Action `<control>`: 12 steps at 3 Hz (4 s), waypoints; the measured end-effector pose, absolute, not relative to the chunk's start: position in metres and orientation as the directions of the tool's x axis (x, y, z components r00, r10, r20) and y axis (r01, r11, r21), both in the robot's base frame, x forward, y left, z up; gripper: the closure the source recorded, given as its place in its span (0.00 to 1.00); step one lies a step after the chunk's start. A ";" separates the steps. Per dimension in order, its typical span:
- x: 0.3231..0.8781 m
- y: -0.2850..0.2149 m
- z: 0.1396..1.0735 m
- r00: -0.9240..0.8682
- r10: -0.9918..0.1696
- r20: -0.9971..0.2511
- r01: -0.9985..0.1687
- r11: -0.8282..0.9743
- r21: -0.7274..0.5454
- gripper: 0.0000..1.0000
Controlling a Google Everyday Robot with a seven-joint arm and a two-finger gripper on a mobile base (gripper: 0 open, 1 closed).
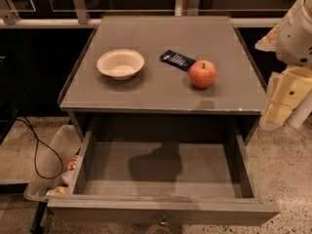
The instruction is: Close top drawer
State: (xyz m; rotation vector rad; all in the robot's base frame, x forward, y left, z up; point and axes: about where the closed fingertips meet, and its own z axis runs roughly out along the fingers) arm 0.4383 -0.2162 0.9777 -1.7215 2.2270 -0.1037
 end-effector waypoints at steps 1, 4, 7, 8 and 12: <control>0.436 -0.217 0.976 -0.208 -0.954 -0.217 -0.932 0.261 -0.253 0.00; 0.355 -0.222 0.889 -0.076 -0.878 -0.472 -0.946 0.214 -0.245 0.66; 0.347 -0.210 0.859 -0.071 -0.863 -0.499 -0.961 0.194 -0.199 1.00; 0.334 -0.196 0.809 -0.133 -0.837 -0.531 -0.969 0.223 -0.109 1.00; 0.290 -0.170 0.684 -0.097 -0.781 -0.618 -0.967 0.221 -0.127 1.00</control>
Offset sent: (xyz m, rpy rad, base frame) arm -0.0499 -0.0033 -0.0588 0.1751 -0.0272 0.1359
